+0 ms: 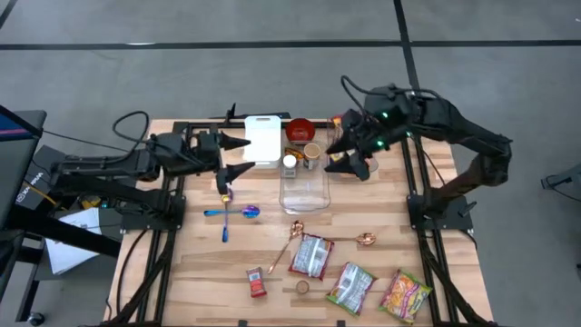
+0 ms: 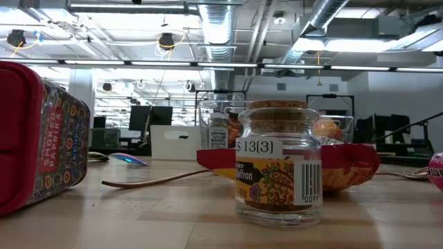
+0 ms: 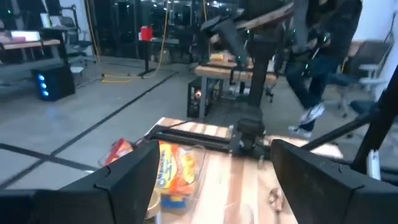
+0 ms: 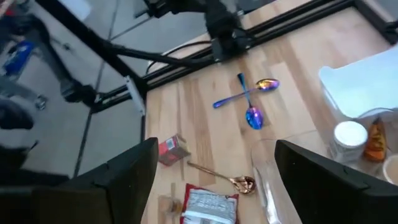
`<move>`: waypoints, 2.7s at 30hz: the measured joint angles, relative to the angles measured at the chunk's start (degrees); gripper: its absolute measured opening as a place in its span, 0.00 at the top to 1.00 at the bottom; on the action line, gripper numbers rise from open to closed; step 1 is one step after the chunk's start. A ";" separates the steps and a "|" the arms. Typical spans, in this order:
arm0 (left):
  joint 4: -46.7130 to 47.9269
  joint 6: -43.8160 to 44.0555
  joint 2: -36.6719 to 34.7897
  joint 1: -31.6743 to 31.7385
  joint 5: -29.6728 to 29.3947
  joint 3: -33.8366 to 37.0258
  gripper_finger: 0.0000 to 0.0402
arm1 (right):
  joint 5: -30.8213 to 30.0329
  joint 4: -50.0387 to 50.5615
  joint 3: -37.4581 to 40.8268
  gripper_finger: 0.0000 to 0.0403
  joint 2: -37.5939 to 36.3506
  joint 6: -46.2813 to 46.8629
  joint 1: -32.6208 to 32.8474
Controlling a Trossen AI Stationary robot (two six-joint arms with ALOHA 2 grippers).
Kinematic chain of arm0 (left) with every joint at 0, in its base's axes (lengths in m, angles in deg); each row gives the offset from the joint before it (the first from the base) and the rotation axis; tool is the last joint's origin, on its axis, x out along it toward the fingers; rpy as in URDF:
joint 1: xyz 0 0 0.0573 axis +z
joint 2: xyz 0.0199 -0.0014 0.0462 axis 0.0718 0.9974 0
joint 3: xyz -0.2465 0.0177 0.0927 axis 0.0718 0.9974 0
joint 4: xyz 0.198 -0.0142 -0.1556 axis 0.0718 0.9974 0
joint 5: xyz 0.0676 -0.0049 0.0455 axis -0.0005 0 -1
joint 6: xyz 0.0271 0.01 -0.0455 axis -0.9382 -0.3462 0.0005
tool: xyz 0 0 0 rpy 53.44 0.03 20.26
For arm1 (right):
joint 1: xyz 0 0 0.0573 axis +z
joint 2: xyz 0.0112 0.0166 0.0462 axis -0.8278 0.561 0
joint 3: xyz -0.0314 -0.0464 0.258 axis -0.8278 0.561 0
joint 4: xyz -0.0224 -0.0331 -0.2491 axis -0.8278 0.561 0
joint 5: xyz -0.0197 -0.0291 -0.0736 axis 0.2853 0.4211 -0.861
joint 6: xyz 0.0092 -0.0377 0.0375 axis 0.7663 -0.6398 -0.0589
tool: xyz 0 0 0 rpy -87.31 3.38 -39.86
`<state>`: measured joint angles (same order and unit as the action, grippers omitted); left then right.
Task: Pick & Place Food Item
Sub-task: Put the bottom blue spoon into the white bin
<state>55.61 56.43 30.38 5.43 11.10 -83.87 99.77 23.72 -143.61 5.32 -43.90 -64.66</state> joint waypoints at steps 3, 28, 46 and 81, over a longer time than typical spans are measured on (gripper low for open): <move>0.53 -0.87 -0.66 0.14 1.16 0.00 0.25 | -7.01 0.33 0.00 0.22 -1.15 1.39 3.32; 54.80 15.45 2.17 -14.16 12.26 0.00 0.25 | -31.47 18.18 0.00 0.22 -12.29 5.52 13.38; 42.05 15.50 9.74 -14.38 3.77 12.30 0.27 | -31.43 19.28 0.02 0.22 -12.06 5.67 13.56; 22.58 -0.07 19.86 -1.50 11.66 22.43 0.46 | -31.41 19.49 0.02 0.22 -12.04 5.19 13.54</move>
<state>78.19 56.36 50.24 3.93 22.76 -61.44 68.36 43.21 -143.59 -6.73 -38.71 -51.12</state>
